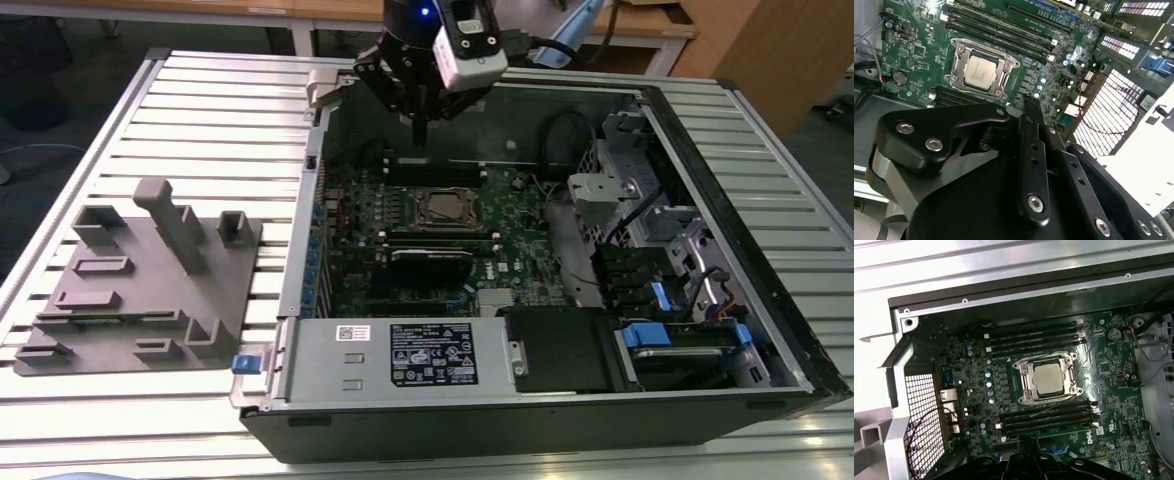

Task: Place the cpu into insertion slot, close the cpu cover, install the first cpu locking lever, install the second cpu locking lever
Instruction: 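Install the second cpu locking lever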

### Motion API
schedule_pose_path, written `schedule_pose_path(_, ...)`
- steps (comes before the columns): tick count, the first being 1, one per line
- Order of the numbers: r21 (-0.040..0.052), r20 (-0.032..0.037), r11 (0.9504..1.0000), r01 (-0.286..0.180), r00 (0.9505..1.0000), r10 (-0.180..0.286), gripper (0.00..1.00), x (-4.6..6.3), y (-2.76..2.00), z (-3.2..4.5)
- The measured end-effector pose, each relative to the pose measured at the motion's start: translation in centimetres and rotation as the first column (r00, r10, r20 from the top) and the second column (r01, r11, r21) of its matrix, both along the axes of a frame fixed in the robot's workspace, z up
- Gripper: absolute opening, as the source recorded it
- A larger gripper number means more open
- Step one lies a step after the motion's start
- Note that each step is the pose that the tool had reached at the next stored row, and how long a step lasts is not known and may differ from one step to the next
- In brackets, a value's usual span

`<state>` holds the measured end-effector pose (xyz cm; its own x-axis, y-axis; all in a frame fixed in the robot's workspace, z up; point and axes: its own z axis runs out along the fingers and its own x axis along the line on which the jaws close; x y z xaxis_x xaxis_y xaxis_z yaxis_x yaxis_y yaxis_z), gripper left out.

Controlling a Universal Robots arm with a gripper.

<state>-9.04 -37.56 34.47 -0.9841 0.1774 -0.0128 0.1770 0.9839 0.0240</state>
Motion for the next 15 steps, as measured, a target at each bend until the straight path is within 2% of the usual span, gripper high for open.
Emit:
schedule_pose_path(6,0.0004,0.0003,1.0,0.0,1.0,0.0,0.11,0.0,0.0,-0.23)
schedule_pose_path(15,0.0001,0.0001,1.0,0.0,1.0,0.0,0.11,0.0,0.0,-1.81)
